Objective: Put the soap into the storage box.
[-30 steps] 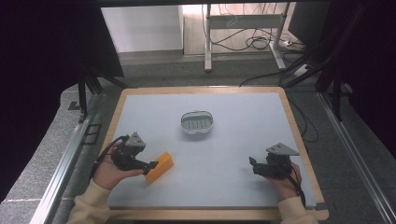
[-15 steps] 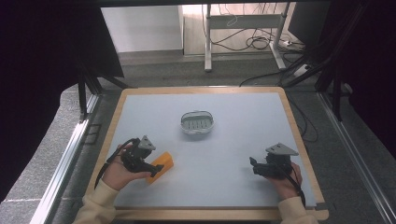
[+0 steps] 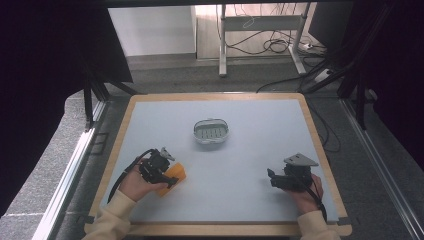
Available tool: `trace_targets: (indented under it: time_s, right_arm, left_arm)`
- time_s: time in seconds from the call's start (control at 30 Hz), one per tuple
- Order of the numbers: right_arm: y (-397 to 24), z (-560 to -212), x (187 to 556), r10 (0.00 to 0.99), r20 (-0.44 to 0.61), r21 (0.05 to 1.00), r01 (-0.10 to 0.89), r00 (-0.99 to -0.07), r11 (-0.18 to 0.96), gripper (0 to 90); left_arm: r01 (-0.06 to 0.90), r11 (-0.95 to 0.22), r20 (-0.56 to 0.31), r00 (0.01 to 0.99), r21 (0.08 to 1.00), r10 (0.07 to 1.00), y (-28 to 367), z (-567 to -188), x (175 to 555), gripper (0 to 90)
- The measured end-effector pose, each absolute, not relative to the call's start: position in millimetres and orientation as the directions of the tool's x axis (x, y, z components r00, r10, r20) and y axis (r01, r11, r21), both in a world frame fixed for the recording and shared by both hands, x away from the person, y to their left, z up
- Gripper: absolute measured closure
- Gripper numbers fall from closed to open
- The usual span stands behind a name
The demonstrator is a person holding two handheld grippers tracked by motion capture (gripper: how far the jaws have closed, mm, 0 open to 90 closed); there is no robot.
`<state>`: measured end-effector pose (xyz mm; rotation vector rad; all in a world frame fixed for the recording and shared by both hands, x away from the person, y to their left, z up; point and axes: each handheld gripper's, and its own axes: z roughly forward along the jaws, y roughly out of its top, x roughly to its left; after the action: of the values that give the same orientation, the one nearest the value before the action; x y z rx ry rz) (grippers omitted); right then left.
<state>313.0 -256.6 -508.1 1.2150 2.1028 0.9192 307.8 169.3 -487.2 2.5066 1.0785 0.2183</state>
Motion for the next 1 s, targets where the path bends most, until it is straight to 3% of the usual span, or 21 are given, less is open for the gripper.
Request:
trace_targets:
  time_s: [0.17,0.43,1.0]
  right_arm:
    - [-256.8,-508.0,312.9,0.887,-0.116,0.774,0.518,-0.448,0.363,14.2]
    - [-255.1,-509.3,313.2,0.883,-0.129,0.768,0.518,-0.451,0.377,14.2]
    - [-255.4,-508.3,312.7,0.883,-0.135,0.770,0.513,-0.450,0.379,14.3]
  left_arm:
    - [0.671,-0.629,-0.014,0.688,0.394,0.726,166.2,-492.2,311.2,44.7]
    - [0.655,-0.646,-0.022,0.709,0.391,0.705,160.6,-495.7,311.1,60.7]
    - [0.663,-0.623,-0.038,0.697,0.415,0.716,171.1,-488.5,310.9,62.0]
